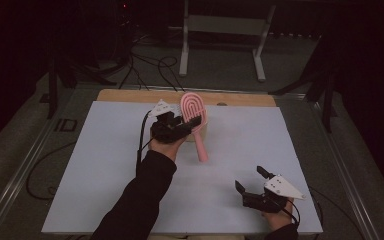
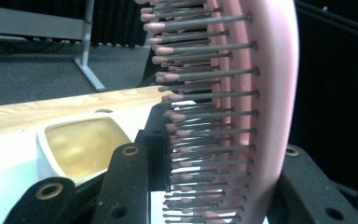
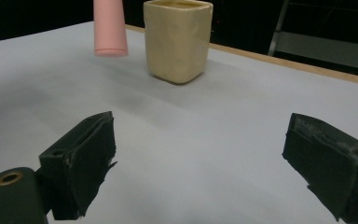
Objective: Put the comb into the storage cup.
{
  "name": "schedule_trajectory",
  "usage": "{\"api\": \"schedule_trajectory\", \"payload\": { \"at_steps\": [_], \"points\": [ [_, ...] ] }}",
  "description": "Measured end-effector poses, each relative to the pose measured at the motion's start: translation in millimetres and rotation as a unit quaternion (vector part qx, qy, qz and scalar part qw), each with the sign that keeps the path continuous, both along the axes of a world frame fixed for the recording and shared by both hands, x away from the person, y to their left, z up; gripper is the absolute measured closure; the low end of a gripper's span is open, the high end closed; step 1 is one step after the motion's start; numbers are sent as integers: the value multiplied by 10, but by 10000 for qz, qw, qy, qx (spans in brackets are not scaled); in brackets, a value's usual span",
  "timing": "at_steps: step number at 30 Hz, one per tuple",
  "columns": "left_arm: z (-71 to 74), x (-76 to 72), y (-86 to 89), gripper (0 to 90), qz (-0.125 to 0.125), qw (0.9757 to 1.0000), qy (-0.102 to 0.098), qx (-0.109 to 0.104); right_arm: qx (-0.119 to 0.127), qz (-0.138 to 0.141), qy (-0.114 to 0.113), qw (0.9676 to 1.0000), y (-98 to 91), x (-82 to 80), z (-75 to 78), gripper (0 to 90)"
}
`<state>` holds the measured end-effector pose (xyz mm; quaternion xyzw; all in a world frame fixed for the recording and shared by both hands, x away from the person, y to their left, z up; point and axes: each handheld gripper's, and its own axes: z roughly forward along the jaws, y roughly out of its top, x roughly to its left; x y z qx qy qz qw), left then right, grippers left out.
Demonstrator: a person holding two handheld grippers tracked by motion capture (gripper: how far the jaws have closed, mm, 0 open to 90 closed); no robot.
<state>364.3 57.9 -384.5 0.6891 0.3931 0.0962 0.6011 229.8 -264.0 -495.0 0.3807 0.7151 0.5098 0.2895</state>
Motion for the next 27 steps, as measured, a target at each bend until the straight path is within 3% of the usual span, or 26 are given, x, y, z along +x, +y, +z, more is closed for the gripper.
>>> {"api": "schedule_trajectory", "payload": {
  "at_steps": [14, 20, 27],
  "points": [
    [201, 147, 21, 646, 14, 9996, -239, 121, 57, 55, 25, 10000, -5, 10, -7, 90],
    [234, 212, 33, 646, -43, 9997, -213, 100, 57, 43, 29, 10000, -10, 14, -13, 90],
    [266, 264, -2, 645, -117, 9989, -253, 380, 93, 13, 72, 9999, -29, 27, -23, 90]
  ]
}}
